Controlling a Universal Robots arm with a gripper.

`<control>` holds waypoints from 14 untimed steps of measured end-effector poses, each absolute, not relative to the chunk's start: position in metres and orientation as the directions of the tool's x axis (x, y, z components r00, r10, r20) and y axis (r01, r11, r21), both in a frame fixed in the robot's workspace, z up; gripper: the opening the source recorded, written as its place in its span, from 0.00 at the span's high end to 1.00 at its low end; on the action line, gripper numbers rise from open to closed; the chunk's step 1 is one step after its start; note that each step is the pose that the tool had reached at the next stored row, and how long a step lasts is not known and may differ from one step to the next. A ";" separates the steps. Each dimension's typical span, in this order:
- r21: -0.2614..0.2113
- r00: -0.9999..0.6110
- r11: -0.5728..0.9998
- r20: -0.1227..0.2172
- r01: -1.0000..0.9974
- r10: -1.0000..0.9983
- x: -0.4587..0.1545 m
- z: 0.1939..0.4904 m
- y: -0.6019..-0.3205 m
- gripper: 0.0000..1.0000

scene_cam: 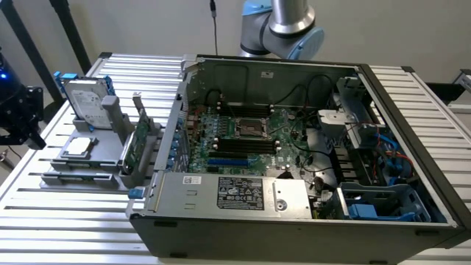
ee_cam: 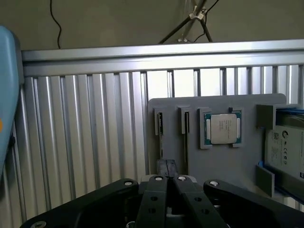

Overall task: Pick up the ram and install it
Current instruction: 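Pick up the ram and move it above insertion slot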

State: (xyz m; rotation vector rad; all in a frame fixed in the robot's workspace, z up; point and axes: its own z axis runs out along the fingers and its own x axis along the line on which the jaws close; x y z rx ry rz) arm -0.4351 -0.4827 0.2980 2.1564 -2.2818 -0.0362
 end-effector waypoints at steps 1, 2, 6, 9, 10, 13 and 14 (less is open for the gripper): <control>0.018 -0.057 0.056 -0.015 -0.998 -0.998 -0.435 0.298 -0.483 0.89; 0.018 -0.056 0.056 -0.015 -0.998 -0.998 -0.435 0.298 -0.483 0.89; 0.018 -0.057 0.056 -0.015 -0.998 -0.998 -0.435 0.298 -0.483 0.89; 0.018 -0.057 0.056 -0.015 -0.998 -0.998 -0.435 0.298 -0.483 0.88; 0.018 -0.057 0.056 -0.015 -0.998 -0.998 -0.435 0.298 -0.483 0.83; 0.018 -0.057 0.056 -0.014 -0.998 -0.998 -0.435 0.298 -0.483 0.76; 0.018 -0.057 0.056 -0.014 -0.998 -0.998 -0.435 0.298 -0.483 0.76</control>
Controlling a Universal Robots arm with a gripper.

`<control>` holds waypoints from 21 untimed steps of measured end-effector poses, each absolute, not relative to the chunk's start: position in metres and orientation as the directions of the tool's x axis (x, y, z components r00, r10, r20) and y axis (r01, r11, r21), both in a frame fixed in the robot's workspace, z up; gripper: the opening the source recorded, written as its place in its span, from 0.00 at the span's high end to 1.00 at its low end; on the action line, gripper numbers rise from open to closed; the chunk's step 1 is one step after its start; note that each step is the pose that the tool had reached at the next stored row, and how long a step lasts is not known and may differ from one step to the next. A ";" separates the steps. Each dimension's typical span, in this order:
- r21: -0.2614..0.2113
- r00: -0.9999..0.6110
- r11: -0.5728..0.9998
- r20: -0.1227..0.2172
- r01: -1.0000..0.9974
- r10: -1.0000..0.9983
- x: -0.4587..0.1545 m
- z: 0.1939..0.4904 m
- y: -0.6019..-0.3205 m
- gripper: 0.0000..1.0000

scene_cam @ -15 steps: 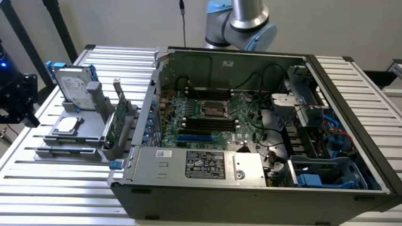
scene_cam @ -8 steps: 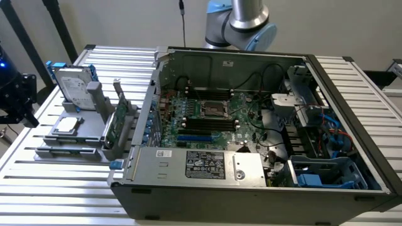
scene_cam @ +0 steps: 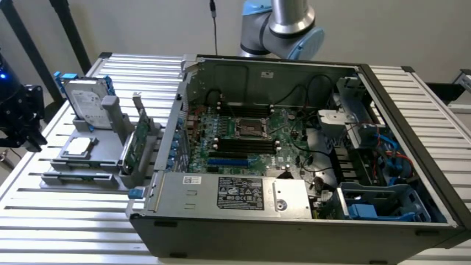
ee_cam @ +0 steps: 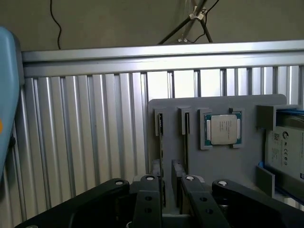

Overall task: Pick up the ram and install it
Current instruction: 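Pick up the ram and move it above insertion slot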

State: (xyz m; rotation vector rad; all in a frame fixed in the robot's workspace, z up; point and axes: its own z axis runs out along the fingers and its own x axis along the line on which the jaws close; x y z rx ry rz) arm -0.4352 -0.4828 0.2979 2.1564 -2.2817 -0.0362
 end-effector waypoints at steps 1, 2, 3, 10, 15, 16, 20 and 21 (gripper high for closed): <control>0.018 -0.057 0.056 -0.015 -0.998 -0.998 -0.435 0.298 -0.483 0.76; 0.018 -0.057 0.056 -0.015 -0.998 -0.998 -0.435 0.297 -0.483 0.76; 0.018 -0.056 0.056 -0.015 -0.998 -0.998 -0.434 0.297 -0.483 0.76; 0.018 -0.056 0.056 -0.014 -0.998 -0.998 -0.430 0.289 -0.484 0.62; 0.018 -0.056 0.056 -0.015 -0.998 -0.998 -0.428 0.280 -0.485 0.56; 0.018 -0.056 0.056 -0.015 -0.998 -0.998 -0.427 0.278 -0.485 0.56; 0.018 -0.056 0.056 -0.015 -0.998 -0.998 -0.422 0.271 -0.487 0.56; 0.018 -0.056 0.056 -0.015 -0.998 -0.998 -0.421 0.269 -0.487 0.56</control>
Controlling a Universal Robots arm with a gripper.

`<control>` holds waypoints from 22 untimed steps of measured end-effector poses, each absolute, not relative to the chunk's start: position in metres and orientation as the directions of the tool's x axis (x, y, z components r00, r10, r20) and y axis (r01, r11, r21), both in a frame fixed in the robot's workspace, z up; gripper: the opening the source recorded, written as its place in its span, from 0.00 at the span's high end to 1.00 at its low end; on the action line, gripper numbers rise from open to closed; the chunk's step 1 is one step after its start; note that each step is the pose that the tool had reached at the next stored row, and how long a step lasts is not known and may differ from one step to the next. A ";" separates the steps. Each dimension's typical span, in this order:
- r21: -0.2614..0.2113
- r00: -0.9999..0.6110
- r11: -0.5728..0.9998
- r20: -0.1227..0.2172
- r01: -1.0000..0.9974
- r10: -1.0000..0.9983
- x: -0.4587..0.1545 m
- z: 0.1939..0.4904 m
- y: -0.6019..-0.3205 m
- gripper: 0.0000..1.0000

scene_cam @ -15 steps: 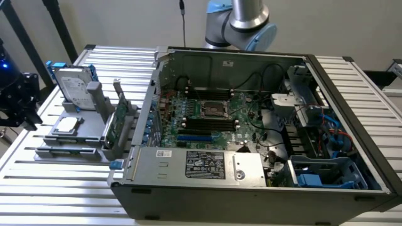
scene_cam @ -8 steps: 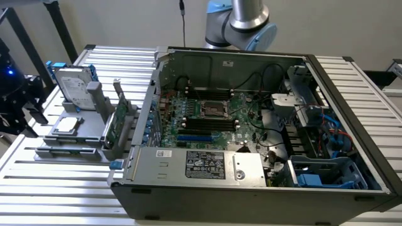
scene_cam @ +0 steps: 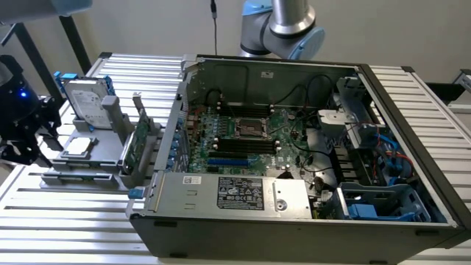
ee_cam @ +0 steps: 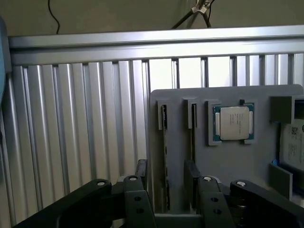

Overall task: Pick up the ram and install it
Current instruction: 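Pick up the ram and move it above insertion slot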

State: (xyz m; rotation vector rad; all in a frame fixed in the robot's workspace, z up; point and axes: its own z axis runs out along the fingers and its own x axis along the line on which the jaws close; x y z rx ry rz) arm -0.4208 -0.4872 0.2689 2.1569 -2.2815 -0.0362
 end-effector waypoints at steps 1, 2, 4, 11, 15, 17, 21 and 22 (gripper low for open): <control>0.018 -0.056 0.056 -0.015 -0.998 -0.998 -0.419 0.267 -0.488 0.56; 0.018 -0.056 0.056 -0.015 -0.998 -0.998 -0.418 0.265 -0.488 0.56; 0.018 -0.056 0.056 -0.015 -0.998 -0.998 -0.416 0.262 -0.489 0.56; 0.018 -0.056 0.056 -0.015 -0.998 -0.998 -0.407 0.249 -0.492 0.56; 0.018 -0.056 0.056 -0.015 -0.998 -0.998 -0.404 0.242 -0.493 0.56; 0.018 -0.056 0.056 -0.015 -0.998 -0.998 -0.404 0.238 -0.493 0.56; 0.018 -0.054 0.054 -0.015 -0.998 -0.998 -0.404 0.231 -0.493 0.56; 0.018 -0.054 0.054 -0.015 -0.998 -0.998 -0.404 0.229 -0.493 0.56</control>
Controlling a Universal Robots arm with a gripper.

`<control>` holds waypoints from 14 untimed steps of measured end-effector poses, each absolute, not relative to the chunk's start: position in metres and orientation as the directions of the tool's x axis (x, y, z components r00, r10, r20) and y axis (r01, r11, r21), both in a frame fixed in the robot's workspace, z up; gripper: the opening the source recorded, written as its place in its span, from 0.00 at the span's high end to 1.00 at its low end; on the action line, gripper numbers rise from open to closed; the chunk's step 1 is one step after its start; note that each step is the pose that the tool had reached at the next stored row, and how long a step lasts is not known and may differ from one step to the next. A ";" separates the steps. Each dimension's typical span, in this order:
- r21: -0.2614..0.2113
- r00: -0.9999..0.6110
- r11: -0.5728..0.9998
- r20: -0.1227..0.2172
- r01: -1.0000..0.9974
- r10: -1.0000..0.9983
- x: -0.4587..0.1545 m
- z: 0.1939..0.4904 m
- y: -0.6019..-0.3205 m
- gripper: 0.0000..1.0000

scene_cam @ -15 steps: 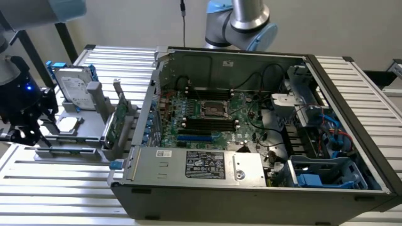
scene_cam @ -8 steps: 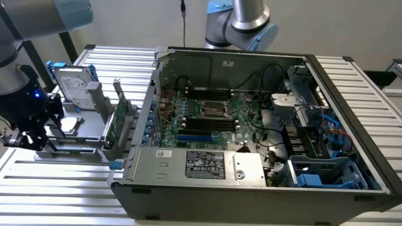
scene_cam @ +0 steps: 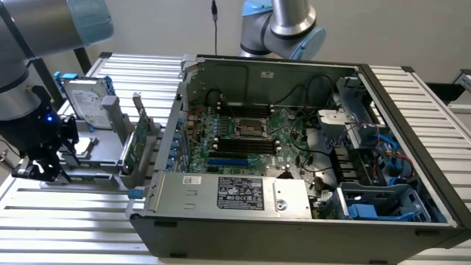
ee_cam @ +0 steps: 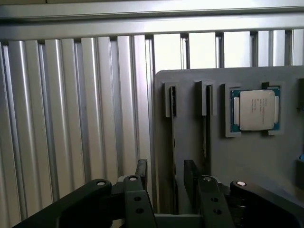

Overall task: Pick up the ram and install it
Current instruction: 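Pick up the ram and move it above insertion slot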

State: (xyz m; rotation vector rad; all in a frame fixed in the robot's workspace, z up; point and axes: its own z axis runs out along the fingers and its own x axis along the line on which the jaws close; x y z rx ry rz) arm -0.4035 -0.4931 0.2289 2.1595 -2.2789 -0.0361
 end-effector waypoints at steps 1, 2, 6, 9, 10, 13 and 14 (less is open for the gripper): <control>0.018 -0.053 0.053 -0.015 -0.998 -0.998 -0.404 0.227 -0.493 0.56; 0.018 -0.053 0.052 -0.015 -0.998 -0.999 -0.404 0.225 -0.493 0.56; 0.018 -0.048 0.048 -0.015 -0.999 -0.999 -0.404 0.218 -0.493 0.56; 0.018 -0.044 0.043 -0.015 -0.999 -0.999 -0.404 0.213 -0.491 0.56; 0.018 -0.041 0.041 -0.015 -0.999 -0.999 -0.404 0.211 -0.491 0.56; 0.018 -0.027 0.026 -0.023 -0.999 -0.999 -0.404 0.208 -0.491 0.56; 0.018 -0.020 0.019 -0.029 -1.000 -0.999 -0.404 0.207 -0.491 0.56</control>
